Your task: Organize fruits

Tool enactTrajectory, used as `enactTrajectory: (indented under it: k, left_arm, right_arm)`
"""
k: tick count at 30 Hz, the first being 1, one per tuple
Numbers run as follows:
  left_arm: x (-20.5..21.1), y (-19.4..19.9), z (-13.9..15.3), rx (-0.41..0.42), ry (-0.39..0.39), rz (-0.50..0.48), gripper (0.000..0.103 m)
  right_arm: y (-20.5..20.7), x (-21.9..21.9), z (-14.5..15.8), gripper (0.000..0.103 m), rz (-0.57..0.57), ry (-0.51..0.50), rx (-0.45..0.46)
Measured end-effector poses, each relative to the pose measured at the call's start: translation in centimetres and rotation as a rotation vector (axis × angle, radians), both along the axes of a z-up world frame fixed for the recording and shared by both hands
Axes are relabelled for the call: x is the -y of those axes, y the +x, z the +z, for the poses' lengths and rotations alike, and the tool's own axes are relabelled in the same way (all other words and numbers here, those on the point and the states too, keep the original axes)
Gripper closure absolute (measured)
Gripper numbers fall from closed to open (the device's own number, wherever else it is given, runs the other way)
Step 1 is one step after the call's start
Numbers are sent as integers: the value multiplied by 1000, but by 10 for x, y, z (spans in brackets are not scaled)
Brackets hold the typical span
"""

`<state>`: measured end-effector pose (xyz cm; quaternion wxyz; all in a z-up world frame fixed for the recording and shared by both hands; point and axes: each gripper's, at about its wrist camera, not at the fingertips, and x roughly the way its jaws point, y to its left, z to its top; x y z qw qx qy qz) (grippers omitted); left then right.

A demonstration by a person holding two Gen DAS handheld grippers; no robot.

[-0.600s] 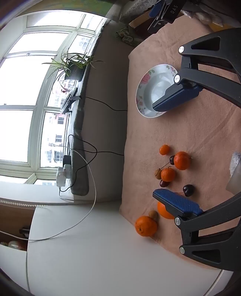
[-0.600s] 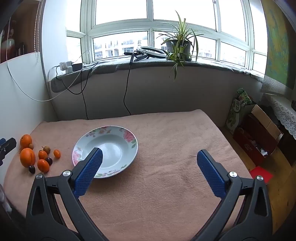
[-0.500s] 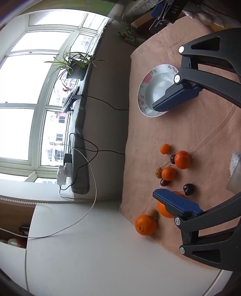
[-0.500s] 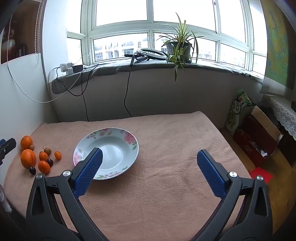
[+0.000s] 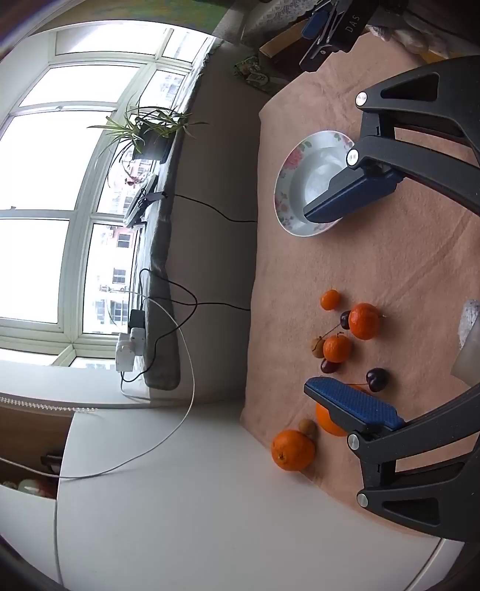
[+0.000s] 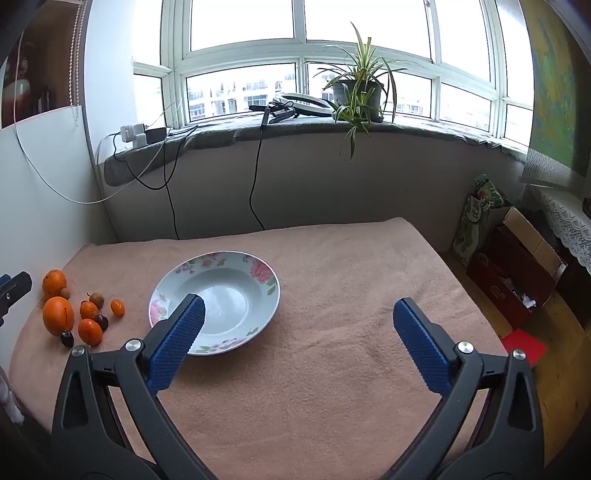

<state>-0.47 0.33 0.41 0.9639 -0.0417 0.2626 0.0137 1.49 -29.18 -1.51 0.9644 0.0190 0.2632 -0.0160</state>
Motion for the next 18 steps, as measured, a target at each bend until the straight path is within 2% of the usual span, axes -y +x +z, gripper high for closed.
enactTrajectory:
  k: [18]
  left_arm:
    - [-2,3,-5,-14,-4,-9,17]
  right_arm:
    - [2,-2,-2,0,-13,-4,-11]
